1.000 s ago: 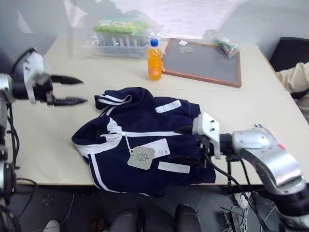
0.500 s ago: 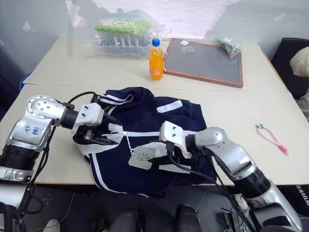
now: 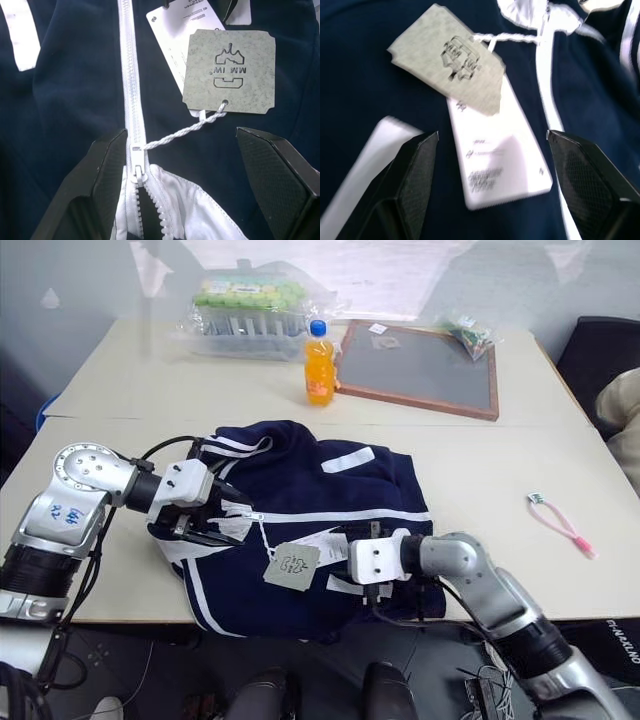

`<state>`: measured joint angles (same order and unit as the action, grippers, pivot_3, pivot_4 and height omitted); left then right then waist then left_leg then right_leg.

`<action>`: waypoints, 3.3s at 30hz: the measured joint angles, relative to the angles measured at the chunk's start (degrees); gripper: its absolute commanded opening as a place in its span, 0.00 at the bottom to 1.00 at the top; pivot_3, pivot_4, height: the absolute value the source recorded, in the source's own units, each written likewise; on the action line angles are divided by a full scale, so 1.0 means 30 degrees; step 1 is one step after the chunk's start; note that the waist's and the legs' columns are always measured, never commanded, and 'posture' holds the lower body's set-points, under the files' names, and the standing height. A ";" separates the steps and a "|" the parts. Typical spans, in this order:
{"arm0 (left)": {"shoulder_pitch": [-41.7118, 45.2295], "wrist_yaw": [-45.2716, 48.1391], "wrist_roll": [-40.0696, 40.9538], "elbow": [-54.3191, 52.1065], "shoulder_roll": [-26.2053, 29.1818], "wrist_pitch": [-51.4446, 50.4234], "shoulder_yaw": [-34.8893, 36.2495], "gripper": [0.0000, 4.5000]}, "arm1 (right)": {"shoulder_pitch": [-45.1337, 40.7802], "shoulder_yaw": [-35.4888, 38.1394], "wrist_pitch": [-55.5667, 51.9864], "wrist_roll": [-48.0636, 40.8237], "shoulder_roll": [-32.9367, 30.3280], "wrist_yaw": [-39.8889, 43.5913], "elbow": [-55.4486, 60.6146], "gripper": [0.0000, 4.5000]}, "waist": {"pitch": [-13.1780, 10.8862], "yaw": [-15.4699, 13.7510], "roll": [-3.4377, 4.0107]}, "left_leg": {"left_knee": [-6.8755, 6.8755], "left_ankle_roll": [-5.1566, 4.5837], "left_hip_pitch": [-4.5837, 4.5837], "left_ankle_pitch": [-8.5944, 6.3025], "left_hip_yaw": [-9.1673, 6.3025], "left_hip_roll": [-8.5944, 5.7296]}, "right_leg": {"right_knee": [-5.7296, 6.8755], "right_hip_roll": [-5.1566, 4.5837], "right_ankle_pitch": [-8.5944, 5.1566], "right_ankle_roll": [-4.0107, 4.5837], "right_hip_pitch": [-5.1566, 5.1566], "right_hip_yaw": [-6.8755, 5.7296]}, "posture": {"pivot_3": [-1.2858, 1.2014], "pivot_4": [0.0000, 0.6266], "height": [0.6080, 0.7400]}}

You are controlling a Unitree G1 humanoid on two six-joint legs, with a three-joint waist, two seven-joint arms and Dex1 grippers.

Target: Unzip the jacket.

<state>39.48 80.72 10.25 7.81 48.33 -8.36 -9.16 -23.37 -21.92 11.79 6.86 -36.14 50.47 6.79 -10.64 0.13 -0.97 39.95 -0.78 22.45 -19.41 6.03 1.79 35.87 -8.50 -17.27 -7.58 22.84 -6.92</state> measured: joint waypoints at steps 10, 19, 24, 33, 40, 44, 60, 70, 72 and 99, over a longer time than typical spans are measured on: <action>-0.0001 -0.0196 -0.0003 -0.0036 0.0012 -0.0010 0.0001 0.81 | -0.0679 -0.0187 0.4083 0.1767 0.1975 -0.1644 -0.2182 0.76 | 0.0000 0.0023 0.0001 | 0.0000 0.0000 -0.0004 0.0000 -0.0006 0.0001 | 0.0000 0.0001 -0.0001 0.0003 -0.0007 -0.0001 | 0.52 0.24 1.00; 0.0001 -0.0383 -0.0133 0.0011 0.0011 0.0071 0.0001 0.81 | -0.1195 -0.1030 0.5777 0.2887 0.3509 -0.2470 -0.4716 0.12 | -0.0002 0.0028 0.0003 | -0.0001 0.0000 -0.0005 0.0000 -0.0005 0.0001 | 0.0000 0.0002 -0.0003 0.0006 -0.0007 -0.0001 | 0.52 0.24 1.00; 0.0018 -0.0885 -0.0522 0.1065 -0.0164 0.0444 -0.0002 0.81 | -0.1107 -0.0776 0.6007 0.2972 0.3515 -0.3172 -0.5039 0.01 | -0.0001 0.0045 0.0004 | -0.0005 0.0001 -0.0011 0.0000 -0.0006 0.0004 | 0.0000 0.0004 -0.0003 0.0006 -0.0010 -0.0002 | 0.52 0.24 1.00; 0.0294 -0.2346 -0.2239 0.5301 -0.1712 0.3452 -0.0396 0.81 | 0.0713 0.1768 0.3489 0.2238 0.2775 -0.4218 -0.2674 0.01 | -0.0001 -0.0014 0.0004 | -0.0004 0.0000 -0.0014 0.0000 -0.0004 -0.0001 | 0.0000 0.0002 -0.0003 0.0006 -0.0021 -0.0005 | 0.52 0.24 1.00; 0.2520 -0.3980 -0.3329 1.0643 -0.3866 0.6779 -0.0725 0.81 | 0.1491 0.2972 0.0930 0.1799 0.2678 -0.4684 -0.0499 0.01 | 0.0002 -0.0046 0.0001 | -0.0002 0.0000 -0.0040 0.0000 -0.0007 -0.0012 | 0.0001 -0.0001 -0.0002 0.0005 -0.0055 -0.0014 | 0.52 0.24 1.00; 0.3224 -0.4375 -0.3506 1.2896 -0.4165 0.8540 -0.0871 0.81 | 0.2221 0.3340 -0.0484 0.1589 0.2785 -0.5113 0.0223 0.01 | 0.0038 -0.0054 0.0033 | 0.0003 -0.0002 -0.0106 0.0001 -0.0003 -0.0010 | 0.0005 -0.0003 -0.0002 0.0005 -0.0120 -0.0006 | 0.52 0.24 1.00; 0.3591 -0.4805 -0.3528 1.4926 -0.4444 0.9825 -0.0743 0.81 | 0.4579 0.8374 -0.8189 -0.1164 0.5355 -0.9448 0.2870 0.01 | 0.0215 -0.0004 0.0216 | -0.0008 -0.0004 -0.0120 0.0002 -0.0003 -0.0010 | 0.0021 -0.0002 -0.0002 0.0005 -0.0118 0.0008 | 0.52 0.24 1.00; 0.3296 -0.4863 -0.3521 1.4869 -0.4321 0.9969 -0.0437 0.81 | 0.3736 1.3714 -0.8877 -0.2388 0.2266 -1.0742 0.0114 0.01 | 0.0231 0.0035 0.0244 | -0.0046 -0.0008 -0.0151 0.0000 0.0038 -0.0009 | 0.0018 -0.0002 -0.0003 0.0006 -0.0114 0.0045 | 0.52 0.24 1.00; 0.3261 -0.4861 -0.3522 1.4870 -0.4232 0.9967 -0.0396 0.81 | 0.3368 1.4854 -0.8649 -0.2619 0.1129 -1.0751 -0.1488 0.01 | 0.0234 0.0046 0.0249 | -0.0077 -0.0009 -0.0173 0.0001 0.0061 -0.0009 | 0.0015 -0.0002 -0.0003 0.0006 -0.0111 0.0066 | 0.52 0.24 1.00; -0.1387 0.1041 0.1403 0.5080 0.3560 -0.0963 0.3978 1.00 | -0.3544 0.8827 -0.9584 -0.7199 -0.9658 1.0803 -1.0188 0.97 | 0.0098 0.0532 0.0257 | -0.0277 -0.0025 -0.0253 -0.0002 0.0256 0.0021 | -0.0073 -0.0002 -0.0002 0.0004 -0.0010 0.0245 | 0.52 0.24 1.00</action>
<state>35.32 83.84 14.46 23.05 59.01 -11.25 2.78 -34.00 4.56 -16.96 -14.74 -65.11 82.88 -23.77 -10.35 1.73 -0.20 39.12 -0.86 21.69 -19.42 6.80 1.86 35.65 -8.51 -17.27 -7.57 22.81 -6.19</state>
